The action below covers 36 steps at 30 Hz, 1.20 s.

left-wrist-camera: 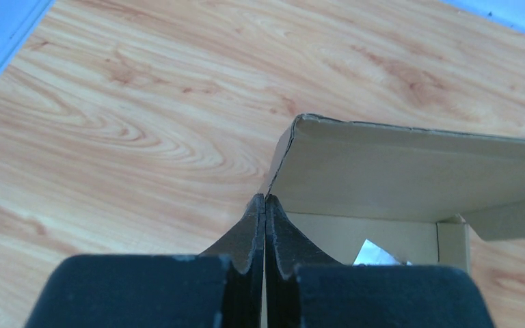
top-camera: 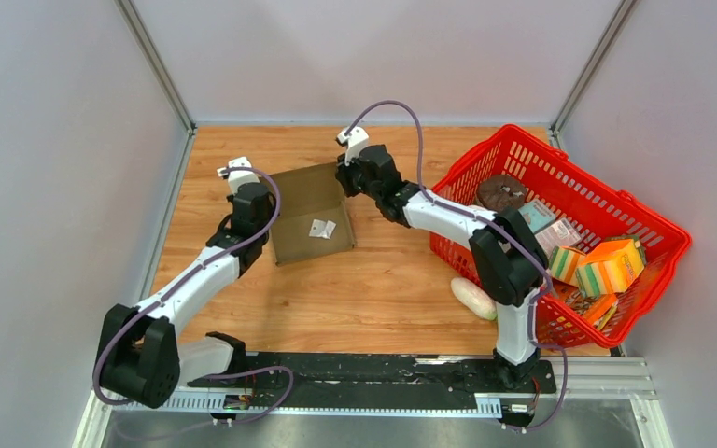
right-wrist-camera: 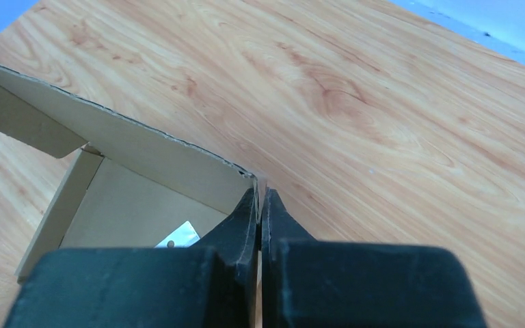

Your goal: Fold the paper box

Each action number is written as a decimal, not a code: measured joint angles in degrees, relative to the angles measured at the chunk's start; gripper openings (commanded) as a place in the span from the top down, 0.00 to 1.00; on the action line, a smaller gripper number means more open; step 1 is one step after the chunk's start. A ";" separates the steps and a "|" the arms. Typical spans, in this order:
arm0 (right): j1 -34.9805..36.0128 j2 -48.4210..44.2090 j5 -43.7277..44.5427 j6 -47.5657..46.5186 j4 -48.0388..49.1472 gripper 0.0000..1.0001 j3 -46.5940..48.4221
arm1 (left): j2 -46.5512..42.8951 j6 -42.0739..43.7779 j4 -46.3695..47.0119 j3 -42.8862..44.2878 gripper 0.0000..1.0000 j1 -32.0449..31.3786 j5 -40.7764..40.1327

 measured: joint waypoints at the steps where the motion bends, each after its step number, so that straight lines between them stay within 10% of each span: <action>1: 0.24 -1.07 1.57 0.35 1.18 1.00 -1.73 | 0.72 -0.28 1.97 -0.46 1.00 -0.22 -0.37; 36: 16.22 -7.39 45.29 8.00 24.72 1.00 -25.83 | -3.74 -3.80 28.20 -23.67 0.95 -12.98 -6.25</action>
